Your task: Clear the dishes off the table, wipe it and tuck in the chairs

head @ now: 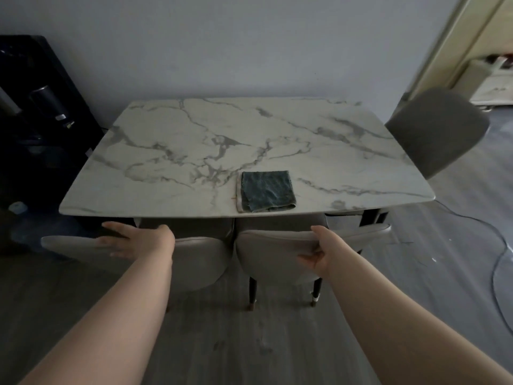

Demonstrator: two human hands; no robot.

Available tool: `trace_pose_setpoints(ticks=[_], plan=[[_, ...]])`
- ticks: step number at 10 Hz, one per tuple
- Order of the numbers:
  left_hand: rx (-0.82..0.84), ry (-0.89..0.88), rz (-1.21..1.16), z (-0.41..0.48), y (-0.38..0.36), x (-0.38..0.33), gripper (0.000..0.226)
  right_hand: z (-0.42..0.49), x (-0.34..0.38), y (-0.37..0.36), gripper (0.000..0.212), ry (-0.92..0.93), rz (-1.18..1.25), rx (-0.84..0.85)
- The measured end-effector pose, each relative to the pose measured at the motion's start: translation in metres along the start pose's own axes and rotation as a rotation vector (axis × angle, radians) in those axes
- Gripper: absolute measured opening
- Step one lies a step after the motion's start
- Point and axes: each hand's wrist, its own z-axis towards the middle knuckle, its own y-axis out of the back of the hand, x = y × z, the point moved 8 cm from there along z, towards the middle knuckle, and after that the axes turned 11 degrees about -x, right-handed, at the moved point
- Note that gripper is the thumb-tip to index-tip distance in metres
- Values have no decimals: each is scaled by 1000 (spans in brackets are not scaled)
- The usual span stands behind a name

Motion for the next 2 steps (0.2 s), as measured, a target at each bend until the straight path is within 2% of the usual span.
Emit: trace_pose_setpoints(ticks=[2], plan=[[266,-239,82,-56,-30,-37,78,-5,14,32,56,17,29,-21]])
